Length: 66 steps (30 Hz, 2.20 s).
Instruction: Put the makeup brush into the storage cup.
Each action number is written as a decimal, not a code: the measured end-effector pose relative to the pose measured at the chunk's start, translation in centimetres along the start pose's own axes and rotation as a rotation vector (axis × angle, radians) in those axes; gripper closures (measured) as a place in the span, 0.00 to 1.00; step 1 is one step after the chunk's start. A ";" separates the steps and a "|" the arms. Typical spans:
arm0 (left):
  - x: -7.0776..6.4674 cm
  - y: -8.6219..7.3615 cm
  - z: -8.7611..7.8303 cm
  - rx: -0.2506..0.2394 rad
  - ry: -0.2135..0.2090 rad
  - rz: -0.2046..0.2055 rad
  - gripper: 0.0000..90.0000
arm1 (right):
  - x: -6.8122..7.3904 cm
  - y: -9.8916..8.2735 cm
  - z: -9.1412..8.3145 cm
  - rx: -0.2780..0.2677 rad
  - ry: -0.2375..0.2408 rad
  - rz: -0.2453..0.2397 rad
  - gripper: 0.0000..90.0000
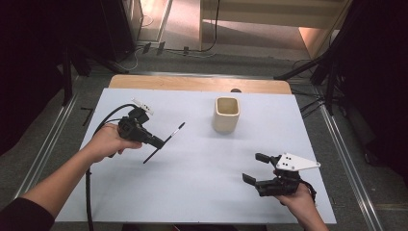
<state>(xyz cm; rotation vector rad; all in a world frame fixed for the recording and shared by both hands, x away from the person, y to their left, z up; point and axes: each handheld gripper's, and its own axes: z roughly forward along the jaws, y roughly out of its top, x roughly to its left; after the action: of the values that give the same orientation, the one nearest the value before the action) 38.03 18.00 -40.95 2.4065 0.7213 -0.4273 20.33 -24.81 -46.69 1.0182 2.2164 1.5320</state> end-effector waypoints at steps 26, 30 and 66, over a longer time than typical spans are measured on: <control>-2.4 -1.9 0.3 -0.275 0.004 -0.129 0.95 | 1.3 0.6 1.8 0.101 0.059 0.013 0.15; -3.0 -2.2 0.6 -0.292 -0.008 -0.143 0.95 | 1.4 0.8 2.1 0.105 0.055 0.039 0.15; -6.0 -4.3 5.8 -0.429 -0.049 -0.194 0.95 | 2.5 2.4 3.9 0.069 0.041 0.130 0.16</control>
<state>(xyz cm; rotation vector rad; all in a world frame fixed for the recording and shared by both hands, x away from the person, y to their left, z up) 29.98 14.98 -44.65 1.9283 0.9243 -0.3641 21.65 -19.87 -45.70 1.1830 2.2858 1.5518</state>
